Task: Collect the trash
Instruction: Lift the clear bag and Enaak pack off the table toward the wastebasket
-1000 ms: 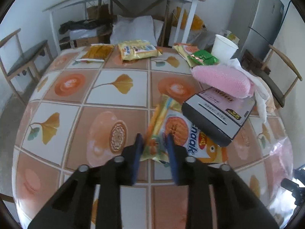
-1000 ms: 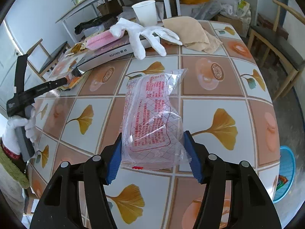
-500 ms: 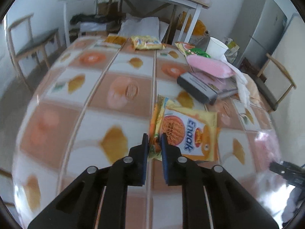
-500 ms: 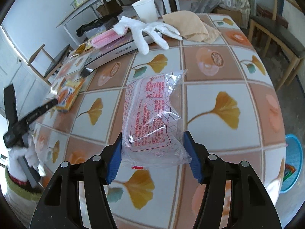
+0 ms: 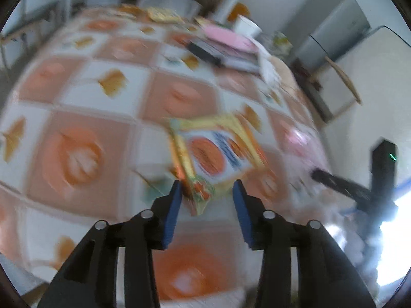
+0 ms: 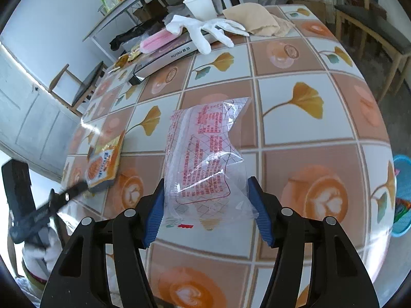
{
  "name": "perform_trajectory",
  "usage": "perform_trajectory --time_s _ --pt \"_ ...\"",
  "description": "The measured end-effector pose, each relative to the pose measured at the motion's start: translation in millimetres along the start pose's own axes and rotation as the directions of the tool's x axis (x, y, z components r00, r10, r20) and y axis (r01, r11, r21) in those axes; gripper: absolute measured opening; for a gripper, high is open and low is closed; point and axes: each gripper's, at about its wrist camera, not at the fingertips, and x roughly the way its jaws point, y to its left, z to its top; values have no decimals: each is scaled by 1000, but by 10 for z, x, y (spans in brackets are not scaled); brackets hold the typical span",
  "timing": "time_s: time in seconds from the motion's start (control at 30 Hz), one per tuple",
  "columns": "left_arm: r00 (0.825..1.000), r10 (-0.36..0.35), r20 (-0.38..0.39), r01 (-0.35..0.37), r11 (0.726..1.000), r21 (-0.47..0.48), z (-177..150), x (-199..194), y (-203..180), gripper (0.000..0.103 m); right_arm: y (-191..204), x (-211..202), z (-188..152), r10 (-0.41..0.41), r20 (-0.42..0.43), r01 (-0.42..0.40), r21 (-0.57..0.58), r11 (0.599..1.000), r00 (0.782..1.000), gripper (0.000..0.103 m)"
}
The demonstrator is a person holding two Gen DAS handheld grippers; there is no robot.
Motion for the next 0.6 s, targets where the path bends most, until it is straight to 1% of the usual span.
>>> perform_trajectory --time_s 0.07,0.1,0.13,0.17,0.23,0.3,0.37,0.4,0.43,0.47,0.5,0.53,0.6 --pt "993 -104 -58 106 994 28 -87 -4 -117 44 -12 -19 -23 10 0 -10 11 1000 1000 59" --pt "985 -152 -85 156 987 46 -124 -18 -185 46 -12 -23 -32 13 1 -13 15 1000 1000 59" --pt "978 -185 -100 192 979 72 -151 -48 -251 47 -21 -31 -45 16 1 -16 21 1000 1000 59" --pt "975 -201 -99 211 972 100 -171 -93 -302 47 -26 -35 -51 17 2 -18 24 1000 1000 60" --pt "977 -209 -51 215 962 169 -144 -217 -390 48 -45 -44 -61 25 2 -25 32 999 1000 60" --pt "980 -196 30 185 959 215 -56 -331 -401 52 -54 -53 -77 30 2 -31 38 999 1000 60" --pt "980 -168 103 142 964 224 60 -371 -348 53 -54 -51 -81 32 2 -32 38 999 999 60" --pt "981 -133 138 99 968 228 160 -347 -297 54 -50 -50 -83 32 2 -32 38 999 999 60" --pt "983 -101 155 63 970 233 240 -315 -243 54 -44 -48 -85 30 3 -31 38 999 1000 60" --pt "986 -22 166 -16 974 228 359 -214 -173 54 -45 -52 -89 31 3 -31 39 999 1000 60" --pt "986 37 163 -72 973 218 457 -137 -116 54 -45 -52 -91 31 2 -31 40 999 1000 60" --pt "986 68 153 -100 971 215 527 -59 -68 54 -44 -52 -90 33 2 -33 42 999 999 60" --pt "990 89 114 -111 972 208 644 96 9 54 -44 -49 -97 37 0 -37 44 998 999 60"
